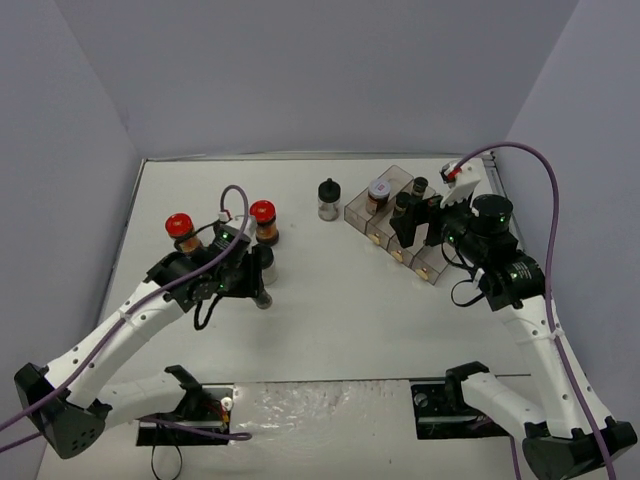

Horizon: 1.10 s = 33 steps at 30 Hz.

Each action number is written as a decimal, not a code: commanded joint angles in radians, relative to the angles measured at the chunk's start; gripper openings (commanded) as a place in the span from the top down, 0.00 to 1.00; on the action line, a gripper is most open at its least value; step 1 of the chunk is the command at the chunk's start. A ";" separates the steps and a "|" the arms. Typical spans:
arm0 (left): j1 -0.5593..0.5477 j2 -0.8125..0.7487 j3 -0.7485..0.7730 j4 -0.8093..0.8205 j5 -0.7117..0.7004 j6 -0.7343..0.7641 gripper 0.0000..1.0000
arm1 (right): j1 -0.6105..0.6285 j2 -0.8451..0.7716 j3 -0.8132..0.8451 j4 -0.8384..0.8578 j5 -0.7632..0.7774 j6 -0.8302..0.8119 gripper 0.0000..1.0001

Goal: Organize the condiment bottles

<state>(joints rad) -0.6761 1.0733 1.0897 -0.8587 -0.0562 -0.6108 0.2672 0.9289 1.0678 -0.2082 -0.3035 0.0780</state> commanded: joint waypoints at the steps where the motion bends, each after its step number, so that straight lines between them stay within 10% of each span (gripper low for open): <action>1: -0.171 0.136 0.173 0.055 -0.110 -0.104 1.00 | -0.006 0.026 0.055 0.051 0.005 -0.009 0.00; 15: -0.182 0.691 0.599 0.199 -0.112 0.155 1.00 | -0.007 -0.024 0.021 0.028 0.037 -0.024 0.00; 33: -0.142 0.885 0.605 0.305 -0.071 0.176 0.83 | -0.009 -0.089 -0.040 -0.025 0.069 -0.023 0.00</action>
<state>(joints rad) -0.8177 2.0011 1.7009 -0.6284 -0.1393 -0.4278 0.2626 0.8442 1.0322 -0.2737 -0.2475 0.0540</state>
